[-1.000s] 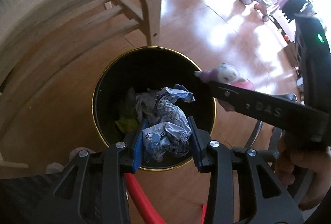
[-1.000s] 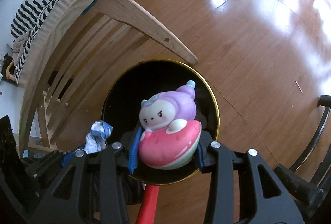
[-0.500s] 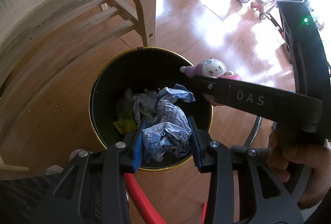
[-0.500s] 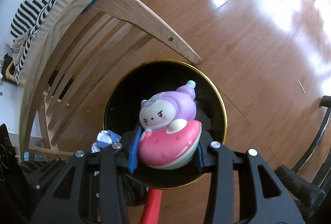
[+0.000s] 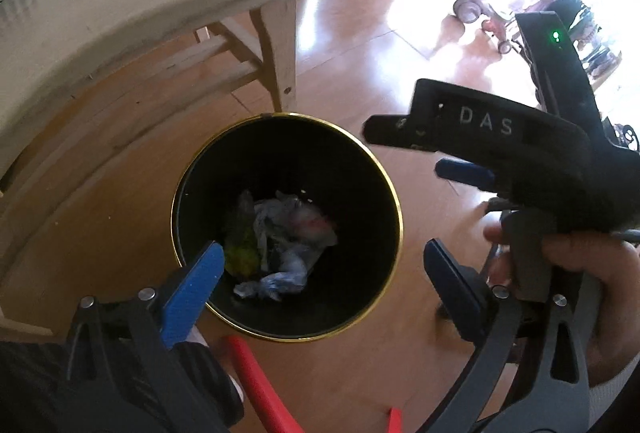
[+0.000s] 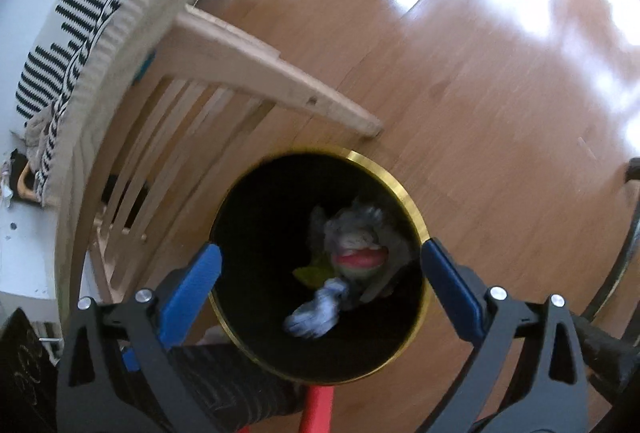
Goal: Collect trash
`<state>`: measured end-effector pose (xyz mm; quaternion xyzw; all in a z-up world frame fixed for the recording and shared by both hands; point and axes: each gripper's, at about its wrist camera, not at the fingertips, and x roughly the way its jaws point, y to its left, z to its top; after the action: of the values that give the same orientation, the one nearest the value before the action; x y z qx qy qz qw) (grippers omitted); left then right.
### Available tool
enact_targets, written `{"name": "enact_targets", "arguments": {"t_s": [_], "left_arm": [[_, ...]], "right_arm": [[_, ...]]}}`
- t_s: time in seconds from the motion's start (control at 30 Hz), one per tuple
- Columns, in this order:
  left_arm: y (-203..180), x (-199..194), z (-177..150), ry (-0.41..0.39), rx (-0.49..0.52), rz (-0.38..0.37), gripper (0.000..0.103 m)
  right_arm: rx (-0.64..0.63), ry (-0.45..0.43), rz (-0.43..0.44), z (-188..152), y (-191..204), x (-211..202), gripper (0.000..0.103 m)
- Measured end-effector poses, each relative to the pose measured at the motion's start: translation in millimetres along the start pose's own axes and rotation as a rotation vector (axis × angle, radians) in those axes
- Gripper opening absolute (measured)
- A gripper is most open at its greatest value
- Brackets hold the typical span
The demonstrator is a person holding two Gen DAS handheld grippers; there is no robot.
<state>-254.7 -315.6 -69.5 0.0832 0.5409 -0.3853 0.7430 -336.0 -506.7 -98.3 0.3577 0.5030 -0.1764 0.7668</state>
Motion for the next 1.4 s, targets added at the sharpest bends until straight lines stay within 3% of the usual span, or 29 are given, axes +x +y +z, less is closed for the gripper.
{"name": "enact_targets", "arguments": {"t_s": [0.07, 0.17, 0.3, 0.4, 0.47, 0.53, 0.6, 0.8, 0.93, 1.03, 1.1, 1.17, 1.3, 1.4], "left_arm": [[-0.9, -18.9, 4.9, -0.039, -0.005, -0.011, 0.097], [8.0, -83.6, 23.6, -0.204, 0.002, -0.014, 0.097], [50.8, -162.8, 47.2, -0.382, -0.039, 0.122, 0.097], [106.4, -213.7, 54.2, -0.478, -0.147, 0.281, 0.097], [142.6, -237.1, 51.6, -0.529, -0.217, 0.393, 0.097], [184.4, -252.7, 45.0, -0.518, -0.303, 0.549, 0.097], [218.5, -263.5, 36.6, -0.498, -0.377, 0.618, 0.097], [293.5, -274.9, 19.2, -0.474, -0.469, 0.636, 0.097], [333.8, -264.7, 16.0, -0.511, -0.516, 0.654, 0.097], [353.2, -249.2, 14.4, -0.487, -0.567, 0.626, 0.097], [362.1, -247.1, 18.4, -0.461, -0.574, 0.574, 0.097], [363.5, -247.4, 23.7, -0.471, -0.563, 0.569, 0.097], [363.0, -245.6, 23.2, -0.46, -0.55, 0.529, 0.097], [366.4, -244.2, 16.2, -0.461, -0.557, 0.518, 0.097]], "right_arm": [[-0.002, -0.041, -0.053, 3.9, -5.5, -10.6, 0.097], [-0.03, -0.126, -0.188, 6.4, -7.6, -30.5, 0.097], [-0.088, -0.328, -0.292, 12.1, 25.6, -71.3, 0.097], [-0.209, -0.434, -0.245, 19.9, 88.9, -92.5, 0.097], [-0.304, -0.442, -0.205, 25.6, 136.3, -92.2, 0.097], [-0.379, -0.425, -0.162, 32.6, 184.0, -84.7, 0.097], [-0.432, -0.433, -0.116, 41.5, 237.5, -76.9, 0.097], [-0.533, -0.476, -0.039, 43.5, 382.3, -52.3, 0.097], [-0.684, -0.423, 0.031, 3.8, 448.3, -17.5, 0.097], [-0.765, -0.363, 0.009, -19.1, 468.5, 5.3, 0.097], [-0.727, -0.324, 0.026, -17.4, 471.3, 14.4, 0.097], [-0.696, -0.302, 0.026, -16.2, 473.9, 20.1, 0.097], [-0.683, -0.335, -0.046, -11.7, 465.2, 21.7, 0.097], [-0.639, -0.338, -0.053, -12.5, 453.9, 21.1, 0.097]]}}
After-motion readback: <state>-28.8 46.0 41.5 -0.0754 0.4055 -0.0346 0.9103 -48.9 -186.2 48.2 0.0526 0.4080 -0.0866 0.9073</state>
